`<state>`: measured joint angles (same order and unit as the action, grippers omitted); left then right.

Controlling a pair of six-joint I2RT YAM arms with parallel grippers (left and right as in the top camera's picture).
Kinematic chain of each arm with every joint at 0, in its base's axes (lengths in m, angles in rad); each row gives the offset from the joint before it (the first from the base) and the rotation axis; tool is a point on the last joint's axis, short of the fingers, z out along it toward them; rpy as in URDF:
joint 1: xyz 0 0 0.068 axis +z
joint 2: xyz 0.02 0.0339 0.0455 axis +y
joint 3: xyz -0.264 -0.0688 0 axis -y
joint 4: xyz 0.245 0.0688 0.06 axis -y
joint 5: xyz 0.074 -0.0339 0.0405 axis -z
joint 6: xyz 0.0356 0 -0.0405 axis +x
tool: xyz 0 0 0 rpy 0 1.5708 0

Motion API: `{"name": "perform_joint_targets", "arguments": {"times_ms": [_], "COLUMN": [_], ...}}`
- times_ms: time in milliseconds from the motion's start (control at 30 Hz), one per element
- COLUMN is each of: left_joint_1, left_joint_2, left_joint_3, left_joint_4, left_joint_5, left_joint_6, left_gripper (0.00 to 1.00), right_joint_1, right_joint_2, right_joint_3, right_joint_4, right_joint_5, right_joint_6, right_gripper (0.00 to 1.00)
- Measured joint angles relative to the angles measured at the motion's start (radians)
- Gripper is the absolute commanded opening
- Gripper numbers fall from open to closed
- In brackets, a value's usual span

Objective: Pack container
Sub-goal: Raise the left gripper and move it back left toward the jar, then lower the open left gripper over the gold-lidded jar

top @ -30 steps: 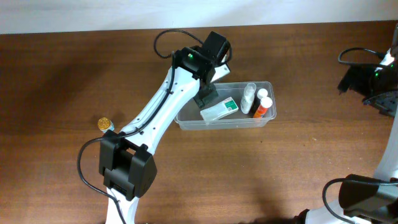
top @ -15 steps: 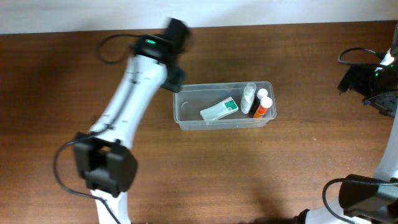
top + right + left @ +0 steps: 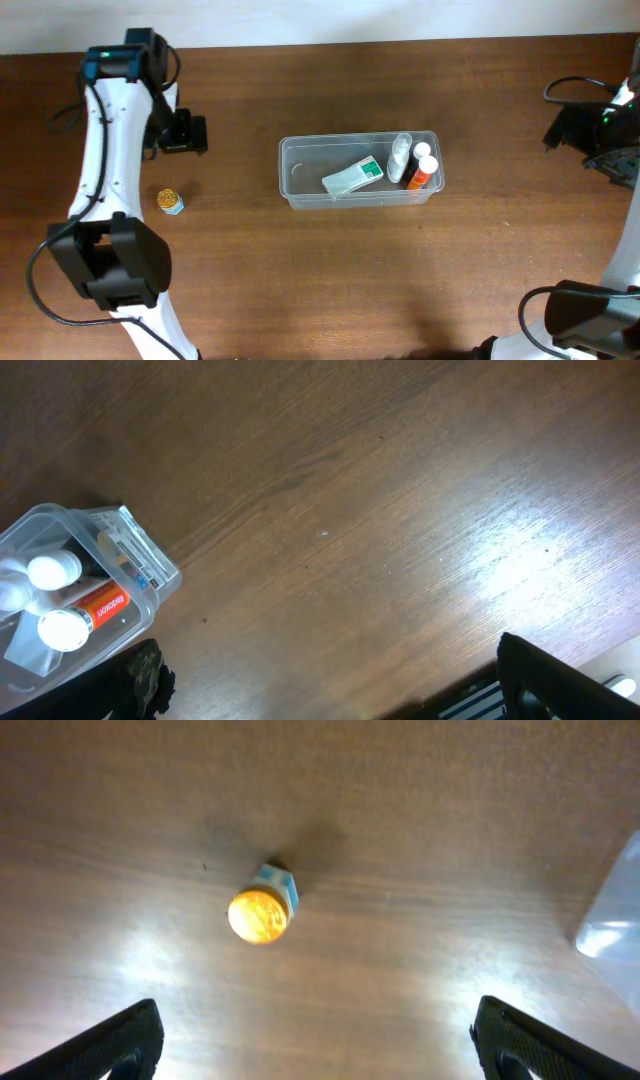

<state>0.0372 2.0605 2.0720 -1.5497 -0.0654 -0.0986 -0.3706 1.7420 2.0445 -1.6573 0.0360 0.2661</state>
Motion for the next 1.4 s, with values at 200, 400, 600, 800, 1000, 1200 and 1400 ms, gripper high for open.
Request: {"name": "perform_joint_targets", "arguments": {"times_ms": [200, 400, 600, 800, 1000, 1200, 1400], "left_joint_1": [0.016, 0.016, 0.021, 0.054, 0.084, 0.090, 0.090], "left_joint_2": [0.000, 0.000, 0.000, 0.000, 0.000, 0.000, -0.002], "left_joint_3": [-0.005, -0.058, -0.130, -0.165, -0.165, -0.203, -0.337], "left_joint_4": [0.001, 0.048, 0.097, 0.100, 0.111, 0.140, 0.251], "left_joint_5": [0.066, 0.085, 0.065, 0.031, 0.023, 0.015, 0.002], "left_joint_6": [0.000, -0.004, -0.008, -0.020, -0.040, -0.045, -0.048], "left_gripper": [0.99, 0.99, 0.99, 0.99, 0.99, 0.99, 0.99], "right_joint_1": [0.000, 0.000, 0.000, 0.000, 0.000, 0.000, 0.000], "right_joint_2": [0.000, 0.000, 0.000, 0.000, 0.000, 0.000, 0.000], "right_joint_3": [0.000, 0.000, 0.000, 0.000, 0.000, 0.000, 0.000], "right_joint_4": [0.000, 0.000, 0.000, 0.000, 0.000, 0.000, 0.000], "right_joint_5": [0.000, 0.000, 0.000, 0.000, 0.000, 0.000, 0.000], "right_joint_6": [0.000, 0.000, 0.000, 0.000, 0.000, 0.000, 0.000], "right_gripper": [0.98, 0.98, 0.98, 0.98, 0.98, 0.98, 0.98]}}
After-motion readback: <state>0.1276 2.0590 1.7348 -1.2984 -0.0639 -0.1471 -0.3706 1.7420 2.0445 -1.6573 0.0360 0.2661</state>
